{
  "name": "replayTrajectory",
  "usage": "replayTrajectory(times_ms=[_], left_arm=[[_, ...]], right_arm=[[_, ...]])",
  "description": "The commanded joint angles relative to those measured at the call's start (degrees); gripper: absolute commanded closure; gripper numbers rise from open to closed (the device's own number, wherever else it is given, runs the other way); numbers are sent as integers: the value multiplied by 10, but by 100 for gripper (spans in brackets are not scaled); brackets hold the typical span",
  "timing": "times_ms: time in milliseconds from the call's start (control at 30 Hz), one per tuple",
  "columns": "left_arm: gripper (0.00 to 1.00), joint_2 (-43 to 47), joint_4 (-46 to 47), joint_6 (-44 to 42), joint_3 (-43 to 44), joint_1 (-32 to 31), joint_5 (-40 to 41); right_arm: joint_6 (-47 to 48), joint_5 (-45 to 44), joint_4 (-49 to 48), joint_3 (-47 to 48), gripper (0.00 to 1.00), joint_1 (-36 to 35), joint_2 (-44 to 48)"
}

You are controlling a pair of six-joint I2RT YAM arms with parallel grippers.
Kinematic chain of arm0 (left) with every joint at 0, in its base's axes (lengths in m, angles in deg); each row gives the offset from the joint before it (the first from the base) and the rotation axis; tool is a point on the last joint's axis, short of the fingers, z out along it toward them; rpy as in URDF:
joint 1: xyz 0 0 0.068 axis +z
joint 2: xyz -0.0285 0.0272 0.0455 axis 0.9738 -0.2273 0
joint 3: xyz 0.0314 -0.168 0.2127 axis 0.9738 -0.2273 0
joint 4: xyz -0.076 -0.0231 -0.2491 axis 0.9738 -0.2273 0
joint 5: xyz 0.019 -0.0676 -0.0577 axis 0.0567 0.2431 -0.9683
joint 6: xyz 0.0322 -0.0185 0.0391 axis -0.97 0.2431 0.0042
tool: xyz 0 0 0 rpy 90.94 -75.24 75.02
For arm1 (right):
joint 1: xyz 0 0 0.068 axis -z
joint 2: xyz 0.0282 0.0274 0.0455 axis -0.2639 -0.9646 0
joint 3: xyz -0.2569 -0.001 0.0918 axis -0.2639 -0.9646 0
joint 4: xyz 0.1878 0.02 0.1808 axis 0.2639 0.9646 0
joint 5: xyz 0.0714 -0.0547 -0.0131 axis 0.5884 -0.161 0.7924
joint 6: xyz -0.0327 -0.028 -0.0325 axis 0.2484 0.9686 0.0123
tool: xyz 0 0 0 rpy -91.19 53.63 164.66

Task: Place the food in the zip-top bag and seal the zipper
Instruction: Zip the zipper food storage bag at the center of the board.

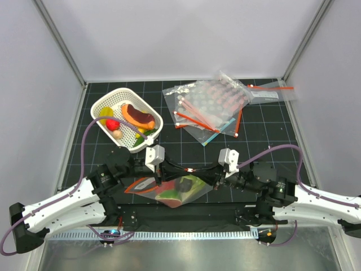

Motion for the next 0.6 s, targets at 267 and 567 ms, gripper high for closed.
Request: replayTrajectory(times_ms=[267,567], left_arm=[[38,34,53,3,13,-1,-11],[26,9,53,-15,28,-4,-10]], right_arm=[[-13,13,-2,30,99,0,-8],[-16,16,0,37,99,0,-19]])
